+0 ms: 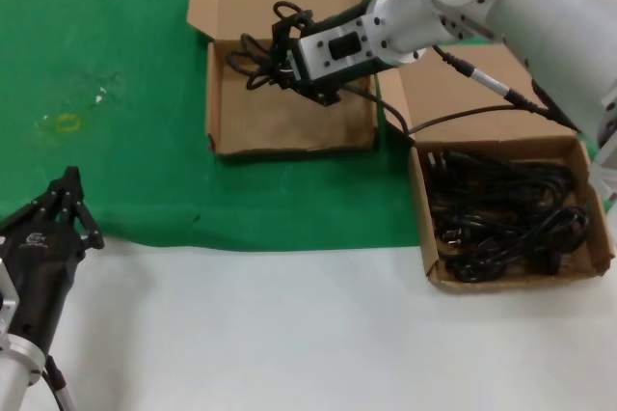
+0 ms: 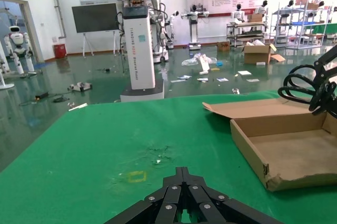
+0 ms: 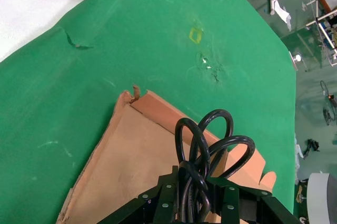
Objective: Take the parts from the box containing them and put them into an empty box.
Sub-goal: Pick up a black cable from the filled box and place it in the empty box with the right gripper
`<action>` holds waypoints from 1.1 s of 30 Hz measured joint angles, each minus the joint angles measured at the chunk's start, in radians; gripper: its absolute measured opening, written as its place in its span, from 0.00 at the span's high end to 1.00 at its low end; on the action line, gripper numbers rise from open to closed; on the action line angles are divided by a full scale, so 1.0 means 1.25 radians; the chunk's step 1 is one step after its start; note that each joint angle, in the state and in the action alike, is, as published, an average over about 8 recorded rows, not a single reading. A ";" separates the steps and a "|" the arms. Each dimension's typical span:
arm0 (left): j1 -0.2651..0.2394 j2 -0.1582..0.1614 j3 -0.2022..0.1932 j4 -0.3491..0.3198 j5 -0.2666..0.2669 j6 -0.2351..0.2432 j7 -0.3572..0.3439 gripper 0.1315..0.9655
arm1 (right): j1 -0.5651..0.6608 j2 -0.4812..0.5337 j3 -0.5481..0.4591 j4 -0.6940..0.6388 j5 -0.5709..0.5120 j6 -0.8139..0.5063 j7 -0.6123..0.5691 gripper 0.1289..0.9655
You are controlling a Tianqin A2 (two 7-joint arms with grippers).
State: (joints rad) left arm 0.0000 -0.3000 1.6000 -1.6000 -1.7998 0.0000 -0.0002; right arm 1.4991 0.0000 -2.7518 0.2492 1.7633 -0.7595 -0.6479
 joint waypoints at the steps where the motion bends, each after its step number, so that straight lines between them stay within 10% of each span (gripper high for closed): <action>1: 0.000 0.000 0.000 0.000 0.000 0.000 0.000 0.99 | -0.003 0.000 0.000 0.001 0.000 0.004 -0.001 0.95; 33: 0.000 0.000 0.000 0.000 0.000 0.000 0.000 0.99 | -0.039 0.000 -0.001 0.025 -0.032 0.088 0.043 0.86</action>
State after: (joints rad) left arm 0.0000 -0.3000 1.6000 -1.6000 -1.7998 0.0000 -0.0002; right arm 1.4503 0.0000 -2.7530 0.2802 1.7231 -0.6493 -0.5943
